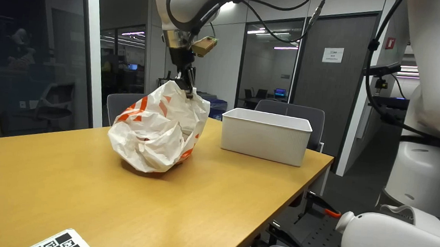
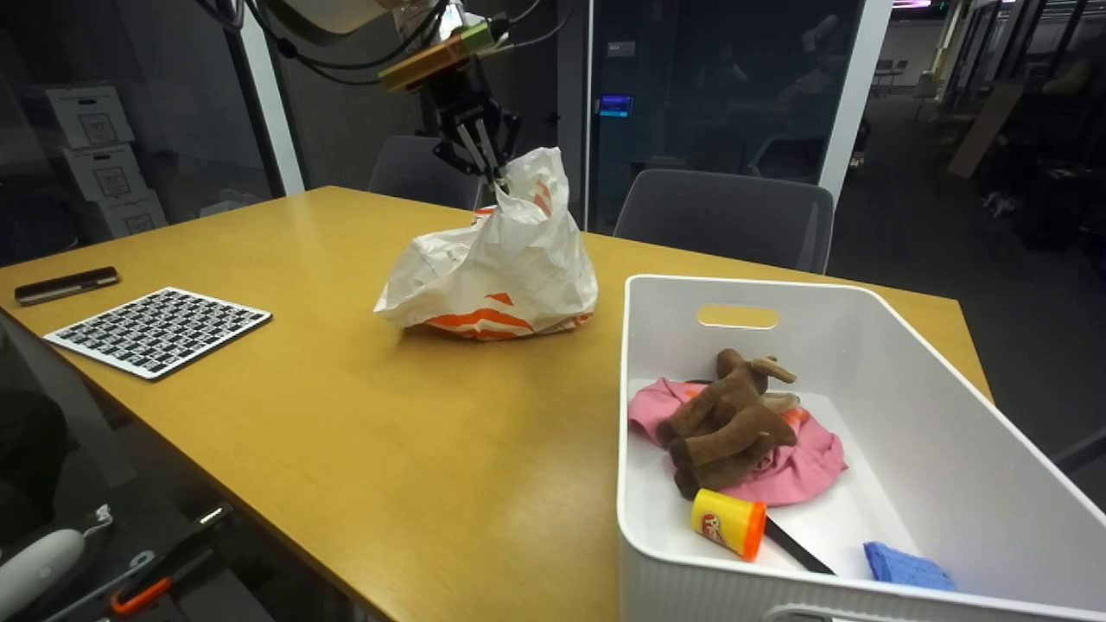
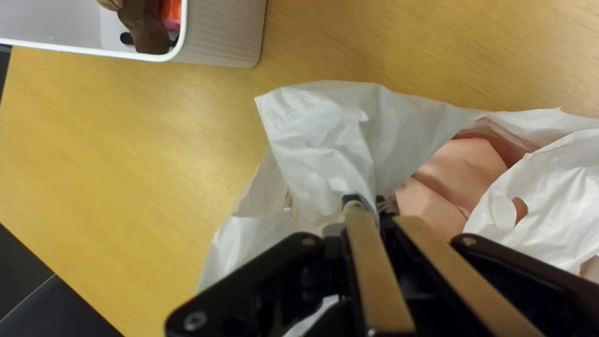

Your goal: Pick up the light pink shirt and white towel from the basket and put it on the table then pick up the pink shirt and white towel from the table and put them in the plastic bag one by one

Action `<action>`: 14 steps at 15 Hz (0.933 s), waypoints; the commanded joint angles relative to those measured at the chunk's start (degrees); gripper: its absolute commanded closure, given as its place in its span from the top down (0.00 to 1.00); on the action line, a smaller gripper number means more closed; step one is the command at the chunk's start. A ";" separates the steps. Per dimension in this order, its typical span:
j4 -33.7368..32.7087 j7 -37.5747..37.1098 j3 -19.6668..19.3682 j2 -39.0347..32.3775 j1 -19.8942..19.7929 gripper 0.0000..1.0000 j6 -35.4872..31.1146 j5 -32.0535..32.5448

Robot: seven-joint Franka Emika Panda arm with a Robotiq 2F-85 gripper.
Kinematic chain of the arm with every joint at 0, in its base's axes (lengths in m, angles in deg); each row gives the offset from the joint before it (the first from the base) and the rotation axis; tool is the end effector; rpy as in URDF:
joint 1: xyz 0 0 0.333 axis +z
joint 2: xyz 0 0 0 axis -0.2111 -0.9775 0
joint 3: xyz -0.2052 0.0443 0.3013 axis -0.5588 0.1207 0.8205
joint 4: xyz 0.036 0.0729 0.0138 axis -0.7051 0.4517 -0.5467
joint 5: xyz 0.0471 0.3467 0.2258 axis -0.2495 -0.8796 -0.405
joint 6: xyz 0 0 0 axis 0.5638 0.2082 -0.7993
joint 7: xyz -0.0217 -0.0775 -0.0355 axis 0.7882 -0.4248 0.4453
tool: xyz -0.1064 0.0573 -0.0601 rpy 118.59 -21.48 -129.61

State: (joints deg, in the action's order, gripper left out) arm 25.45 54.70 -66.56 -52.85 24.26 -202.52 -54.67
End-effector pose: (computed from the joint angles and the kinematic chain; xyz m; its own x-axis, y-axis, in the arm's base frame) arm 0.6594 0.1691 0.4210 0.8403 0.5298 -0.1148 0.5299 -0.7581 0.3801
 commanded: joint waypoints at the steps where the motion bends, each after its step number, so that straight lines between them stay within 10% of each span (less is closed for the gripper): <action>1: 1.04 1.10 0.29 1.84 -0.19 0.39 0.70 -1.17; 8: 2.81 0.52 2.17 7.54 0.75 0.95 5.06 -3.25; 14: 6.68 2.76 4.88 13.42 0.75 1.00 2.64 -8.08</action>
State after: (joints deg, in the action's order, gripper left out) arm 28.72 55.62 -62.31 -43.24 25.11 -198.34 -60.49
